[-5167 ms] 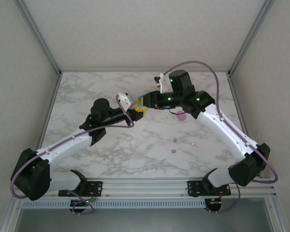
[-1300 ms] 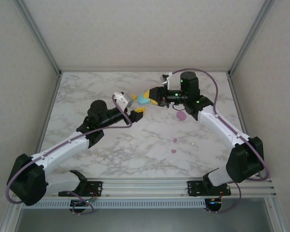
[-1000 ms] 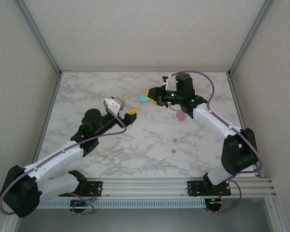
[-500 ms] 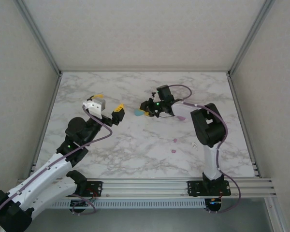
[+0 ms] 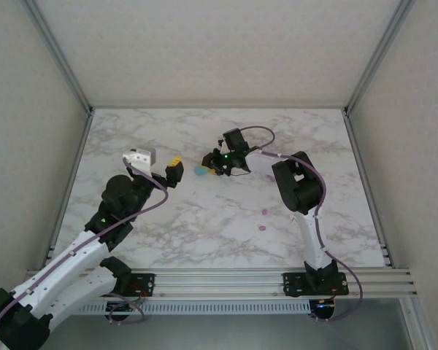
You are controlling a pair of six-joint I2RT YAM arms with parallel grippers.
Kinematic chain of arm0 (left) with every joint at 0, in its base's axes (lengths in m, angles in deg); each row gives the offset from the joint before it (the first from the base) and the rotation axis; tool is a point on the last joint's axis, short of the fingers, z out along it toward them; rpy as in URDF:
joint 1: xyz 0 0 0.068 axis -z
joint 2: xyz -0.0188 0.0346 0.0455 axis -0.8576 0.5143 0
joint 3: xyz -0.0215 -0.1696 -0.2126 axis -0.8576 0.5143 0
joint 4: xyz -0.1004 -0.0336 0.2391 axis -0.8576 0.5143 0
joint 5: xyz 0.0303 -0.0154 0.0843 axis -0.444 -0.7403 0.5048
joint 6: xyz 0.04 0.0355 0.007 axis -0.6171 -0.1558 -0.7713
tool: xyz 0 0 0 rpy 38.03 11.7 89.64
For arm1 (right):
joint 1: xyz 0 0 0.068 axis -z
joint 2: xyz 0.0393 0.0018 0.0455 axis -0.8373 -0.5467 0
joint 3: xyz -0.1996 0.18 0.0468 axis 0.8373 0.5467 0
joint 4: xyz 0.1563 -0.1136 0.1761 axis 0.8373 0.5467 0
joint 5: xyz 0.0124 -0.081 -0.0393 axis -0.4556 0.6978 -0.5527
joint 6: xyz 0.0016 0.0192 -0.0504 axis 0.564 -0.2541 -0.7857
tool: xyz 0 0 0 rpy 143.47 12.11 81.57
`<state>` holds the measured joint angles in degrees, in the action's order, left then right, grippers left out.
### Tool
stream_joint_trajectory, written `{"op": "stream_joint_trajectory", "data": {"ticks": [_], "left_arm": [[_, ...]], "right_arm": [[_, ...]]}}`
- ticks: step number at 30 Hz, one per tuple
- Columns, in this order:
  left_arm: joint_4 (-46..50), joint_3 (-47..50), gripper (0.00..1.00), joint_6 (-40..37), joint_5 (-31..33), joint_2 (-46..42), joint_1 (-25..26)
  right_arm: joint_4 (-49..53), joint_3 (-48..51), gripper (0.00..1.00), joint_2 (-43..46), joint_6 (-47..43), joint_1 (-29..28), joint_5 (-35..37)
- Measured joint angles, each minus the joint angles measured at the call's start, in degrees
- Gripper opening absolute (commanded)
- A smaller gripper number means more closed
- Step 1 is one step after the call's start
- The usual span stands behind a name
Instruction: Insert wireless bluetooth earbuds into charging case
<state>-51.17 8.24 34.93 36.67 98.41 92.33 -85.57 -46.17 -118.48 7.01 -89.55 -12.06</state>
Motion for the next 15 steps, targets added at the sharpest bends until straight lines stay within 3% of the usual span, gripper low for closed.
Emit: {"op": "stream_joint_trajectory", "data": {"ticks": [9, 15], "left_arm": [[4.17, -3.30, 1.00, 9.16, 2.03, 3.28, -2.25], [6.34, -4.79, 1.00, 11.34, 0.98, 3.91, -2.43]], "right_arm": [[7.56, 0.00, 0.48, 2.43, -6.08, -0.20, 5.18], [14.45, 0.70, 0.56, 5.97, -10.43, 0.35, 10.01]]}}
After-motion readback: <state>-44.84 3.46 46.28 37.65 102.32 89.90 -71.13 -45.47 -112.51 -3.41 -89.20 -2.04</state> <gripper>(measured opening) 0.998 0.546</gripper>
